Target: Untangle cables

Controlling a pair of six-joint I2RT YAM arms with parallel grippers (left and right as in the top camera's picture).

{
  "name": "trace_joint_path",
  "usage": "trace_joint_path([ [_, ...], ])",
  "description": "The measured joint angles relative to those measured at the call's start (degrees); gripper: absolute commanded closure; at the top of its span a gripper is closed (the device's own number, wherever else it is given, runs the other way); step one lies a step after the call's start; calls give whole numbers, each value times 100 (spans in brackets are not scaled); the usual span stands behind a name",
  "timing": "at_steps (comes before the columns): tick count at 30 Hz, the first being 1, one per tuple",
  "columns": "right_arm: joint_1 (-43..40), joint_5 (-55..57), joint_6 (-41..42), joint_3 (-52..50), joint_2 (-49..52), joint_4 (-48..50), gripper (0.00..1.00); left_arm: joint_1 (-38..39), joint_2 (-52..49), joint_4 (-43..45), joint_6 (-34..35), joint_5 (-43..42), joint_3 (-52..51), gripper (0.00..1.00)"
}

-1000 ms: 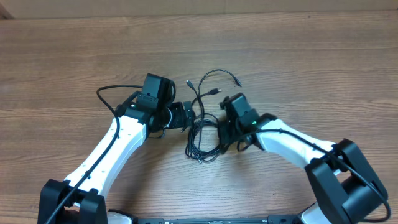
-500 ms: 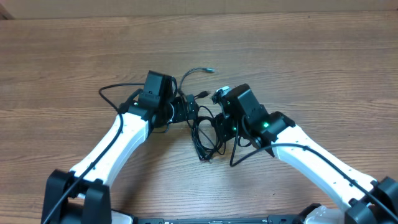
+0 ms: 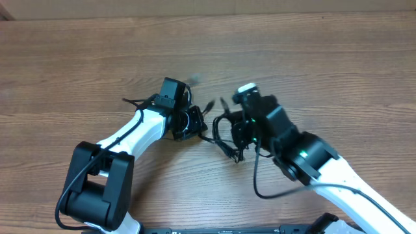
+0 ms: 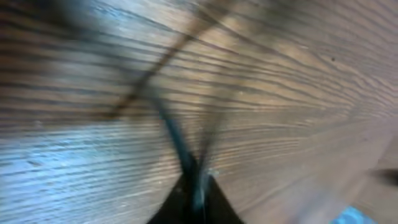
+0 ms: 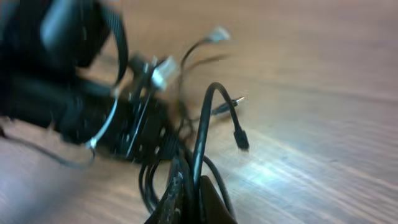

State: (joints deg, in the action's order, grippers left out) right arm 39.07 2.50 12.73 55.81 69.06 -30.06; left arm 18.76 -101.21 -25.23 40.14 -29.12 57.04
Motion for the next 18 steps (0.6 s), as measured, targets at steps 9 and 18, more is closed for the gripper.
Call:
trace_joint_path([
  [9,7,2251,2684,0,-1099,-1803,96,-472,153,-87,-372,-1001,0,96],
  [18,-17,3303,5617,-4,-872,-3683,96,-2153,2033,-378,-1185,-1346,2,96],
])
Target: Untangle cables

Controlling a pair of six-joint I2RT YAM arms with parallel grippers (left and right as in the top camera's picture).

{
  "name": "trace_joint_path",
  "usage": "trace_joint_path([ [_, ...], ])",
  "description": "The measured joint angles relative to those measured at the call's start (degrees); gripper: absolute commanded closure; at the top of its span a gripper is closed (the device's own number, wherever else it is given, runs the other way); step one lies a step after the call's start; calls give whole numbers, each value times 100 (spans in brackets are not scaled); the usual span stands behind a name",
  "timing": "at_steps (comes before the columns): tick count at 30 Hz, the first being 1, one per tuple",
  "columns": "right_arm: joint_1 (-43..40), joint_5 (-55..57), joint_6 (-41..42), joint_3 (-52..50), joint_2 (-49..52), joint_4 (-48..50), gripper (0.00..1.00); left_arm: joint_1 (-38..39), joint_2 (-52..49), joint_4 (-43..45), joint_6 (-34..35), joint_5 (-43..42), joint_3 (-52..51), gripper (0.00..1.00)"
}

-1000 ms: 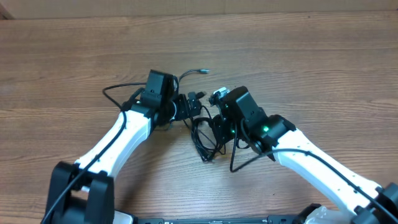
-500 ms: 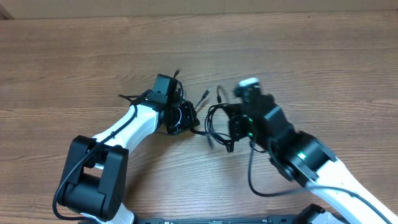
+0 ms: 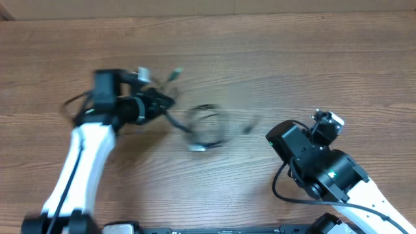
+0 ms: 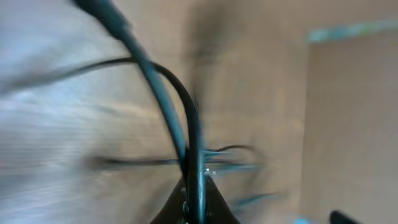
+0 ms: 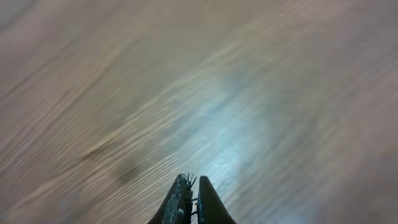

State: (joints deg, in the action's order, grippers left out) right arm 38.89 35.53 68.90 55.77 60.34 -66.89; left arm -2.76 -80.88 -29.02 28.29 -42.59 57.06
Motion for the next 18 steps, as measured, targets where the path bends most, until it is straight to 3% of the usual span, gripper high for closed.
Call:
trace_joint_path([
  [3,0,153,656,-2,280,-251,94,-516,538,-85,-175,44,0,96],
  [8,-9,-70,990,-33,614,535,64,-835,979,-116,-446,-35,0,96],
  [11,-13,-717,302,-61,691,1587,56,-713,984,-114,-955,-498,0,96],
  [18,-13,-3080,-2465,-68,734,3246,35,-129,984,304,-1956,-1845,0,96],
])
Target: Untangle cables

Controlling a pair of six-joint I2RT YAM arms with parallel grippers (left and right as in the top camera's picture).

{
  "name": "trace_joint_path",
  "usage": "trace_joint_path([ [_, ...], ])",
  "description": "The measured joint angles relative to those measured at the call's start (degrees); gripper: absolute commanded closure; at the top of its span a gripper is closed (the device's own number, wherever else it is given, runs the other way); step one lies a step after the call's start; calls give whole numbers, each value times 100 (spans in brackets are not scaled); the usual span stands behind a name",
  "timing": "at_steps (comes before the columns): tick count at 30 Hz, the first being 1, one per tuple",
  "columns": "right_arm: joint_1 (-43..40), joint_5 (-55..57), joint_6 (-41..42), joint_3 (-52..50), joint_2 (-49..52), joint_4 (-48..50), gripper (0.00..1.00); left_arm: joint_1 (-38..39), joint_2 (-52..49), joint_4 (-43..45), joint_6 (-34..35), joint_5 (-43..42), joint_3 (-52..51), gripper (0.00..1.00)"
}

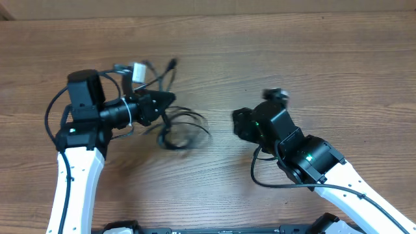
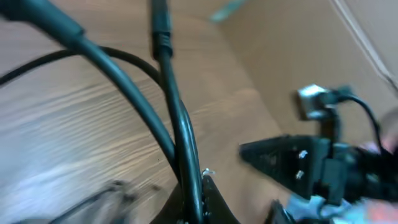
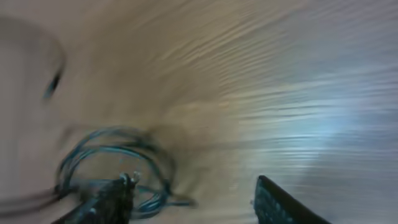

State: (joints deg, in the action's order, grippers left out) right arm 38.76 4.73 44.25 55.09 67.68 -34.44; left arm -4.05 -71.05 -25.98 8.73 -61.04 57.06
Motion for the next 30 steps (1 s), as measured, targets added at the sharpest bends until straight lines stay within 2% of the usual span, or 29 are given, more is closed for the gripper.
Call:
trace_joint_path([
  [5,0,-977,-1488,0,15,39,30,7,0,181,-125,-564,79,96],
  [9,0,-1366,-2168,0,46,44,28,9,0,229,-44,-767,195,96],
  [15,122,-1714,-2612,0,48,208,28,341,0,299,203,-706,214,96],
  [21,474,-1799,-2752,0,271,518,29,1032,0,955,669,-326,214,96],
  [23,579,-1703,-2789,0,474,531,37,1169,0,1117,815,-271,219,96],
  [24,614,-1576,-2815,0,590,531,51,1233,0,1169,894,-262,221,96],
  [26,616,-1130,-2789,0,846,555,91,1268,0,1189,988,-310,221,96],
  [27,568,-837,-2682,0,966,603,96,1266,0,1187,1043,-387,221,96],
  [30,243,-173,-2308,0,1095,758,96,1202,0,1185,1086,-737,221,96],
])
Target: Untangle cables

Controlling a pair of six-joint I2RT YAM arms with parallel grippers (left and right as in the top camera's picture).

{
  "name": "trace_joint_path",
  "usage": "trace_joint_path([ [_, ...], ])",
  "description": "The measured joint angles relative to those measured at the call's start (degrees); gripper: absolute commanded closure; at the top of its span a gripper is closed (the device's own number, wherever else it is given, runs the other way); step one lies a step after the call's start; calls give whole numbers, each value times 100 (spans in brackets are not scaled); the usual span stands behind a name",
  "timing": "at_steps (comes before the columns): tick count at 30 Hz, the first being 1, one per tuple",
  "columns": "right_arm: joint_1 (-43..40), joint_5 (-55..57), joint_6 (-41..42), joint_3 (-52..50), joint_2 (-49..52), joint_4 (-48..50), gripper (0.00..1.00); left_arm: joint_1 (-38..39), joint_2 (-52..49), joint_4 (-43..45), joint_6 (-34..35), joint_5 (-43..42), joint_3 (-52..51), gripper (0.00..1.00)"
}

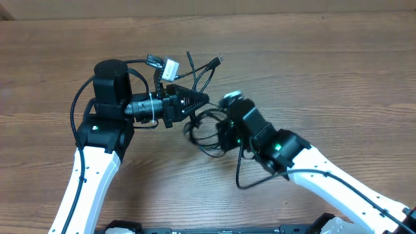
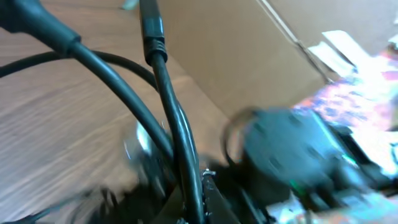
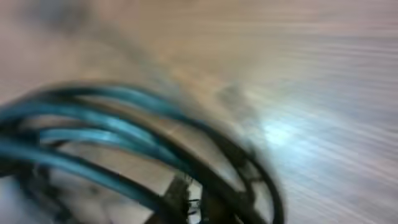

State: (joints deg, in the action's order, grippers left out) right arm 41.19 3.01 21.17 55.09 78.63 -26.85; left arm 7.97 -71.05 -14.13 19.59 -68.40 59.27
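The tangle of thin black cables (image 1: 203,133) lies mid-table, its plug ends and a white connector (image 1: 170,67) sticking up behind. My left gripper (image 1: 198,101) points right and is shut on a black strand (image 2: 165,93) that runs up out of its fingers, as the left wrist view shows (image 2: 193,186). My right gripper (image 1: 221,136) is at the right side of the loops. In the blurred right wrist view its fingers (image 3: 193,202) are together with cable loops (image 3: 93,118) arching right over the tips. Whether a strand is pinched there is hidden by blur.
The wooden table (image 1: 325,65) stretches to all sides of the tangle. A cardboard wall (image 2: 236,50) stands beyond the far edge. The right arm's body (image 2: 292,149) sits close in front of the left gripper. The right arm's own lead (image 1: 244,175) loops near its forearm.
My left gripper, still shut on the cable, has moved right and taken the tangle with it. My right gripper was open to the right of the loops; now its fingers are together at the loops.
Both grippers were shut on the tangle at mid-table. Then the left held the cables far to the left while the right was shut on nothing at the right. Then the right was open nearer the loops. Now both meet at the tangle again.
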Motion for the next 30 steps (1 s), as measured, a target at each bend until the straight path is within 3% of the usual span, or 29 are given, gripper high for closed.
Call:
trace_joint_path([
  [2,-299,175,201,13,-31,61,96,-83,0,-197,-31,-164,15,96],
  [6,-984,-103,595,160,-236,87,96,-175,0,-1786,-483,400,90,96],
  [9,-1631,-798,778,330,-660,332,96,-142,-13,-3106,-776,1808,111,96],
  [13,-2706,-1534,920,529,-1410,330,96,-120,-87,-3814,-914,3587,109,96],
  [19,-4192,-2227,1115,566,-1825,-463,96,-516,-96,-3718,-529,4979,111,96],
  [22,-4618,-2492,1104,566,-1751,-621,96,-820,-96,-3327,-297,5031,109,96],
  [26,-4795,-2033,1012,570,-1738,-1266,95,-1019,-105,-2428,-168,4728,111,96],
  [30,-4850,-1237,957,570,-1617,-2087,66,-1134,-105,-2103,160,4559,111,96],
])
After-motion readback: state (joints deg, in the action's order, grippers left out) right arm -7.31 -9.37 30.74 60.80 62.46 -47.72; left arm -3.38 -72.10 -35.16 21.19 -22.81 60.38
